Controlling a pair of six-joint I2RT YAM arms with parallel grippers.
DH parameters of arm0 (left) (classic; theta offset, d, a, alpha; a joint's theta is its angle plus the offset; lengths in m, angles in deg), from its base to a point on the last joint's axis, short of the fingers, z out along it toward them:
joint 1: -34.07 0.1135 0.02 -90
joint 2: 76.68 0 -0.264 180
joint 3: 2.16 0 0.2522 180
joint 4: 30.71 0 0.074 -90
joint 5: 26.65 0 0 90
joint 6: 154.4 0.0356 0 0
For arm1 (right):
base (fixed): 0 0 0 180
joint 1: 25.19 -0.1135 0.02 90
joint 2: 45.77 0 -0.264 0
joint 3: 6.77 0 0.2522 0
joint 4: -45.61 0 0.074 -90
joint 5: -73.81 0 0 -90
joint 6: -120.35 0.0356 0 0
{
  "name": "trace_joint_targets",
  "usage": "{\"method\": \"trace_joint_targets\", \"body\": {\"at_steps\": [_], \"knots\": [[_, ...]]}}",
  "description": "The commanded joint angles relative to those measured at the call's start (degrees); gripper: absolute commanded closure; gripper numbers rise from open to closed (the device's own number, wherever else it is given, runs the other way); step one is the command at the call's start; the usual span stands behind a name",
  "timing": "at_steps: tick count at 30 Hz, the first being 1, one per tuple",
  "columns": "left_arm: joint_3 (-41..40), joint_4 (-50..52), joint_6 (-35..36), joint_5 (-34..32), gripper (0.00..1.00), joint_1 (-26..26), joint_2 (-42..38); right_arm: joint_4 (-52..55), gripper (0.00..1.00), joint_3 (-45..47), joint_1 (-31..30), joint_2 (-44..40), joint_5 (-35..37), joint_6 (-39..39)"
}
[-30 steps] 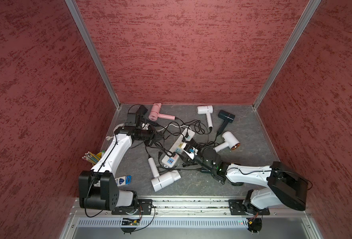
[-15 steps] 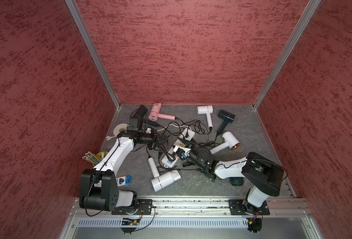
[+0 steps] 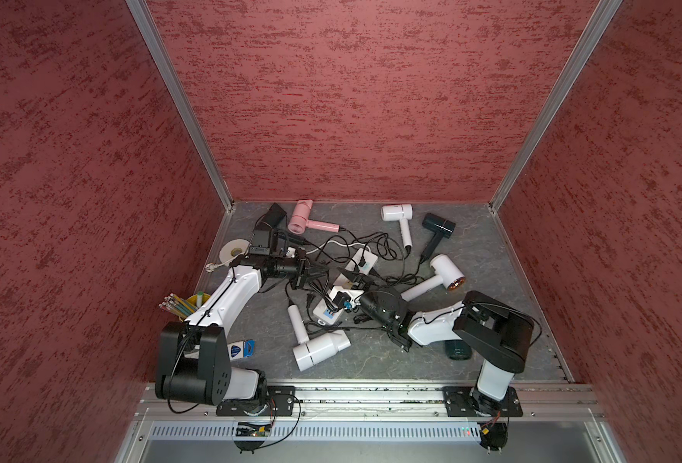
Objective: Charge the blow dryers
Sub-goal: Pick up the plug from the center of the board.
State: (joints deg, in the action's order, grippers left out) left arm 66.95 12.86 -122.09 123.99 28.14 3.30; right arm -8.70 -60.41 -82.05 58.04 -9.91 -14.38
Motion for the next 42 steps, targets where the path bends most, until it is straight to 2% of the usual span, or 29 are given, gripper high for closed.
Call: {"method": "trace_joint_targets", "body": {"at_steps": [1, 8, 14, 16, 19, 23, 24, 26, 31, 34, 39, 42], "knots": [[-0.2, -1.1, -0.6, 1.6, 1.0, -0.7, 0.9, -3.6, 0.45, -1.8, -1.2, 1.1, 2.0, -2.2], [-0.3, -1.6, -0.8, 1.2, 1.0, -1.4, 2.4, -8.0, 0.54, -2.3, -2.3, 2.3, 3.1, -2.7], [-0.3, -2.0, -0.8, 0.9, 1.0, -1.9, 4.0, -9.4, 0.58, -2.8, -3.1, 3.0, 2.8, -2.6], [-0.3, -2.3, -1.0, 0.9, 1.0, -2.1, 4.3, -8.9, 0.67, -3.2, -3.2, 3.1, 2.6, -2.1], [-0.3, -2.6, -1.2, 1.0, 1.0, -2.4, 4.5, -7.5, 0.9, -4.1, -3.2, 3.3, 2.6, -1.4], [-0.2, -2.7, -0.7, 1.1, 0.99, -2.5, 4.4, -6.5, 1.0, -4.6, -3.2, 3.3, 2.7, -0.5], [0.0, -2.8, -0.5, 1.1, 0.95, -2.5, 4.3, -6.3, 1.0, -4.5, -3.2, 3.2, 2.8, 0.0], [0.1, -2.9, -0.2, 1.1, 0.83, -2.4, 3.8, -5.4, 1.0, -4.6, -3.2, 2.8, 2.6, 0.8], [0.5, -3.3, 1.6, -0.3, 0.28, -1.7, 1.7, -1.8, 1.0, -4.6, -3.2, 1.4, 2.7, 4.7], [0.8, -2.1, 5.3, -3.6, 0.0, 0.2, -0.5, 1.4, 1.0, -4.8, -3.2, 0.1, 3.5, 7.5], [-0.6, -0.9, 11.5, -12.4, 0.0, 5.4, -6.7, 6.8, 1.0, -5.5, -3.2, -2.1, 6.8, 12.6], [-2.2, -1.4, 14.1, -17.4, 0.0, 6.2, -11.5, 13.2, 1.0, -7.6, -3.1, -3.8, 7.4, 16.8]]}}
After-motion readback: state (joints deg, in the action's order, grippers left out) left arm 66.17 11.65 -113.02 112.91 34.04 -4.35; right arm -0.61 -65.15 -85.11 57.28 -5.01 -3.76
